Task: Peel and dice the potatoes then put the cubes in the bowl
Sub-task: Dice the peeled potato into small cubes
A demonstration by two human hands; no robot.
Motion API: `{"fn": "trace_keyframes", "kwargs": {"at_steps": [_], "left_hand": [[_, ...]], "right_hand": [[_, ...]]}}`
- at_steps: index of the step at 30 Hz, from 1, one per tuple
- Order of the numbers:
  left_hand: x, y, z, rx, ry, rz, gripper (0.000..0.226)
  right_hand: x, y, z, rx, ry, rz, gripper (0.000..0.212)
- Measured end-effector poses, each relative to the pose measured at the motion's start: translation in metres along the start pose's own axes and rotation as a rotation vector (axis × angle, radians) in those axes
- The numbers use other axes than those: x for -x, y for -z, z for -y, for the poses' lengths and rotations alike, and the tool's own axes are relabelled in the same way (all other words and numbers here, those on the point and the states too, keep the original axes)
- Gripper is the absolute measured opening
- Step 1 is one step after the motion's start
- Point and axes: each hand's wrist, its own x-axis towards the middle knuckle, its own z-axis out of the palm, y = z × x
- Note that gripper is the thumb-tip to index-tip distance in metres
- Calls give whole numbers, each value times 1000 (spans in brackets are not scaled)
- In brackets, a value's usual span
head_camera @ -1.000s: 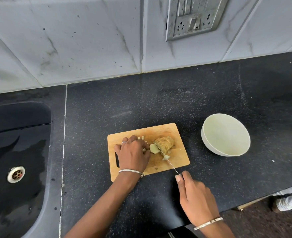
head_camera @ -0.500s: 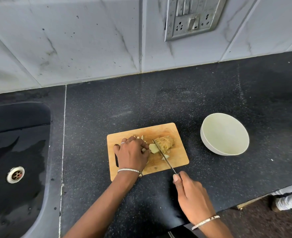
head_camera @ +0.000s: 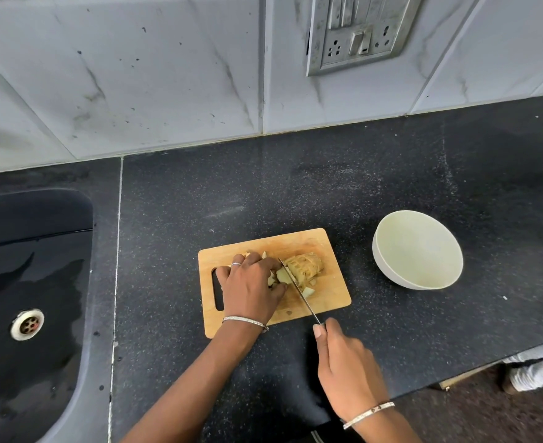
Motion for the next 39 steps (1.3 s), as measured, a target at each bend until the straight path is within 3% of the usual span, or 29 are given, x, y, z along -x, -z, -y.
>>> {"fn": "trace_keyframes", "kwargs": {"at_steps": [8,25,39], "left_hand": [[-3,1,1,48,21,29,33],[0,1,5,148,50,6,37],[-1,-1,3,87,60,-16,22]], "right_hand": [[-18,-7,6,21,-47,68,28],[11,5,-7,-33,-37,44,30],[-2,-4,5,-26,-1,32,29]]}}
